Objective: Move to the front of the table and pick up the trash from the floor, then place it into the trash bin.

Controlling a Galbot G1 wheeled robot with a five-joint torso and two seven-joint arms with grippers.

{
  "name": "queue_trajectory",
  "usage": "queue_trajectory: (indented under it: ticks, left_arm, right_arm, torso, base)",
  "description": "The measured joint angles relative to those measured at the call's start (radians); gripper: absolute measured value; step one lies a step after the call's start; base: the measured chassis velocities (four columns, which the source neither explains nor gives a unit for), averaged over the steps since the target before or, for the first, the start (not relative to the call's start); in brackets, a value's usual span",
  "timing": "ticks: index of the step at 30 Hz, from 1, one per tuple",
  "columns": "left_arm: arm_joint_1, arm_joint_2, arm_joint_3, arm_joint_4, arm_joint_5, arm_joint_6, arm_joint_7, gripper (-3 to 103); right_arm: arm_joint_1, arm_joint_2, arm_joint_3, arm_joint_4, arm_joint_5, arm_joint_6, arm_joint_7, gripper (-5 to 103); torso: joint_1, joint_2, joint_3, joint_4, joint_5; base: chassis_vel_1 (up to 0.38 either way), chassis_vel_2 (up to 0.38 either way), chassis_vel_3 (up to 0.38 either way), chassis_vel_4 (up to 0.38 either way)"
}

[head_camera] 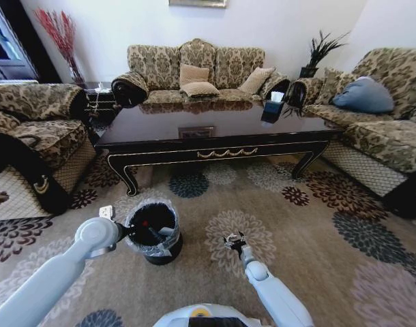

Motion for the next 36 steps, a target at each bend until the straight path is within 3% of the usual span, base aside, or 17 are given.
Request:
queue_trajectory:
  ticks: [4, 6, 8, 11, 14, 15, 18, 22, 24, 27, 29, 31, 36]
  left_arm:
    - [0.004, -0.001, -0.003, -0.001, 0.0, 0.0, 0.0, 0]
    - [0.007, -0.002, -0.005, -0.001, 0.001, 0.0, 0.0, 0]
    - [0.007, -0.001, -0.005, -0.001, 0.001, 0.0, 0.0, 0]
    - [0.005, 0.001, -0.005, -0.002, 0.001, 0.0, 0.0, 0]
    - [0.004, 0.003, -0.007, -0.003, 0.001, 0.0, 0.0, 0]
    - [0.005, 0.005, -0.01, -0.003, 0.0, 0.0, 0.0, 0]
    - [0.006, 0.006, -0.012, -0.001, -0.001, 0.0, 0.001, 0]
    - [0.006, 0.007, -0.012, 0.0, -0.001, 0.0, 0.002, 0]
    - [0.004, 0.009, -0.011, 0.0, -0.002, 0.0, 0.003, 0]
    - [-0.003, 0.013, -0.009, 0.001, -0.001, 0.0, 0.006, 0]
    - [-0.004, 0.013, -0.009, 0.001, -0.001, 0.0, 0.006, 0]
    - [-0.001, 0.012, -0.008, -0.001, 0.0, 0.0, 0.006, 0]
    - [0.017, 0.011, -0.018, -0.008, 0.003, 0.0, 0.007, 0]
  right_arm:
    - [0.0, 0.0, 0.001, -0.006, -0.003, 0.004, -0.001, 101]
    - [-0.002, 0.003, 0.0, -0.018, -0.027, 0.018, -0.009, 91]
    - [-0.002, 0.006, 0.0, -0.022, -0.03, 0.02, -0.009, 91]
    - [0.003, 0.017, 0.0, -0.04, -0.039, 0.025, -0.01, 76]
    - [0.004, 0.019, 0.0, -0.042, -0.04, 0.025, -0.011, 70]
    - [0.004, 0.019, -0.001, -0.042, -0.041, 0.025, -0.012, 59]
    - [0.004, 0.017, -0.001, -0.042, -0.041, 0.025, -0.012, 54]
    - [-0.005, 0.008, 0.007, -0.032, -0.04, 0.024, -0.011, 32]
    - [-0.008, 0.006, 0.009, -0.029, -0.04, 0.023, -0.01, 32]
    - [-0.016, 0.001, 0.014, -0.02, -0.039, 0.023, -0.009, 16]
    - [-0.018, 0.0, 0.016, -0.017, -0.039, 0.022, -0.008, 16]
    - [-0.022, -0.003, 0.018, -0.01, -0.039, 0.022, -0.007, 2]
    - [-0.024, -0.007, 0.018, -0.007, -0.038, 0.021, -0.004, 0]
  torso:
    - [0.0, 0.0, 0.0, 0.0, 0.0]
    - [0.0, 0.0, 0.0, 0.0, 0.0]
    - [0.0, 0.0, 0.0, 0.0, 0.0]
    - [0.0, 0.0, 0.0, 0.0001, 0.0]
    - [0.0, 0.0, 0.0, 0.0001, 0.0002]
    - [0.0, 0.0, 0.0, 0.0001, 0.0002]
    - [0.0, 0.0, 0.0, 0.0003, 0.0002]
    - [0.0, 0.0, 0.0, -0.0001, 0.0001]
    - [0.0, 0.0, 0.0, -0.0001, 0.0001]
    - [0.0, 0.0, 0.0, -0.0001, 0.0001]
    - [0.0, 0.0, 0.0, -0.0001, 0.0001]
    - [0.0, 0.0, 0.0, -0.0001, 0.0001]
    - [0.0, 0.0, 0.0, 0.0, 0.0001]
  base:
    - [0.0, 0.0, 0.0, 0.0]
    - [0.0, 0.0, 0.0, 0.0]
    - [0.0, 0.0, 0.0, 0.0]
    - [0.0, 0.0, 0.0, 0.0]
    - [0.0, 0.0, 0.0, 0.0]
    - [0.0, 0.0, 0.0, 0.0]
    - [0.0, 0.0, 0.0, 0.0]
    - [0.0, 0.0, 0.0, 0.0]
    - [0.0, 0.0, 0.0, 0.0]
    - [0.0, 0.0, 0.0, 0.0]
    - [0.0, 0.0, 0.0, 0.0]
    - [0.0, 0.0, 0.0, 0.0]
    - [0.0, 0.0, 0.0, 0.0]
